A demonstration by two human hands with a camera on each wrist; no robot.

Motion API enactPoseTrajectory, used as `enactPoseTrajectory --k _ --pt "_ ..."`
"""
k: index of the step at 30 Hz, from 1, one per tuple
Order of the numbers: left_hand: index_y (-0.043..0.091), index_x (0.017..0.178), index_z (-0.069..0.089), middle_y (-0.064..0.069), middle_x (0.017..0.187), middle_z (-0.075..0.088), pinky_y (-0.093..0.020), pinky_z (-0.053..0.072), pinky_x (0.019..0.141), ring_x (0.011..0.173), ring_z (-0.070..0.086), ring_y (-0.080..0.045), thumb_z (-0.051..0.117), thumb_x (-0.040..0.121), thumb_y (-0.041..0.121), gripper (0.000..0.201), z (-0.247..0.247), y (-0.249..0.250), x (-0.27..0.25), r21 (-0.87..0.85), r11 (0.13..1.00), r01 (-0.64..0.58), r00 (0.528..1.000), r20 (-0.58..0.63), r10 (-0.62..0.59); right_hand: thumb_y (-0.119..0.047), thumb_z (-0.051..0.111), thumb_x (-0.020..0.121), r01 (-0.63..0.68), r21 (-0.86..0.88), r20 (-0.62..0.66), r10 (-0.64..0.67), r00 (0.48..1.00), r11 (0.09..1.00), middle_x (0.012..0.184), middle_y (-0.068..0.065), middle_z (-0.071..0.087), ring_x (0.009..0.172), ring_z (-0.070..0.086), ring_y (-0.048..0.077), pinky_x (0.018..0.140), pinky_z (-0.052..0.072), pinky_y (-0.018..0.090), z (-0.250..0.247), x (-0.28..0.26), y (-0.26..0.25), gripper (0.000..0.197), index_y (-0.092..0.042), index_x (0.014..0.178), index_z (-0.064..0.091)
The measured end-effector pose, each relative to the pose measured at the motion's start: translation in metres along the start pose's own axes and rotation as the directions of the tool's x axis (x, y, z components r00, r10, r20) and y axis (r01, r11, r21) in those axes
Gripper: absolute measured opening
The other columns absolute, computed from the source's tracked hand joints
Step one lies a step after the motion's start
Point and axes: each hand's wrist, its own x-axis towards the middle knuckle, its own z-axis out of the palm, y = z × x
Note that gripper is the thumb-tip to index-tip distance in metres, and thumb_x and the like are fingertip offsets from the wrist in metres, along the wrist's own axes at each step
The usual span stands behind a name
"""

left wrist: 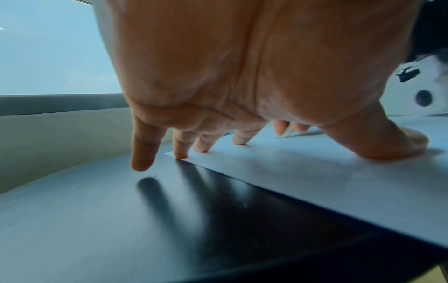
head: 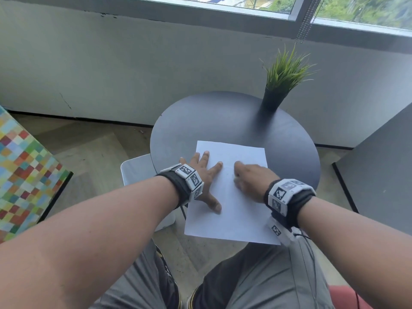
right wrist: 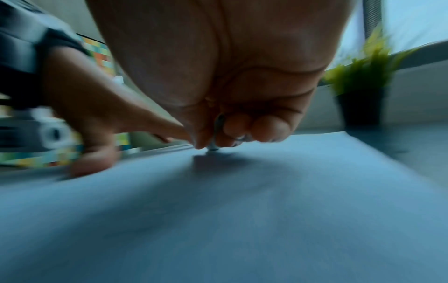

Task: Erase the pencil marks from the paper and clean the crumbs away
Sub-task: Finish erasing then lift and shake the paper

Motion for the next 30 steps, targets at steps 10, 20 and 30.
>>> enactPoseTrajectory --k 10,20,30 --pt "0.028 0.157 -0.012 -0.003 0.165 -0.018 -0.071 0.015 0.113 0.153 -0.01 -0.028 0.061 0.045 0.096 0.15 0.002 -0.002 -0.002 -0.015 1.0 0.012 0.999 -0.029 -0.013 -0.031 0.041 0.096 -0.047 -0.007 -0.019 0.046 0.999 0.999 0.114 0.016 0.062 0.1 0.057 0.036 0.077 0.046 0.038 -0.001 0.027 -0.009 0.022 -0.015 0.11 0.041" --pt "0.035 0.156 -0.011 -0.004 0.165 -0.016 -0.074 0.019 0.108 0.152 -0.009 -0.03 0.061 0.044 0.096 0.146 0.0 0.001 -0.003 -0.01 1.0 0.028 0.999 -0.029 -0.028 -0.031 0.044 0.093 -0.104 0.014 -0.032 0.105 0.994 0.994 0.114 0.015 0.063 0.099 0.058 0.034 0.073 0.041 0.034 -0.011 0.039 0.001 0.022 -0.015 0.109 0.047" --pt "0.058 0.146 -0.015 -0.016 0.162 -0.02 -0.077 0.024 0.103 0.148 -0.006 -0.044 0.064 0.043 0.094 0.135 -0.009 0.009 0.004 0.034 0.999 0.026 0.999 0.029 -0.027 -0.036 0.044 0.095 -0.079 -0.029 0.011 0.08 0.997 0.996 0.106 0.01 0.063 0.087 0.054 0.029 0.074 0.047 0.035 -0.012 0.019 0.03 0.017 -0.021 0.103 0.047"
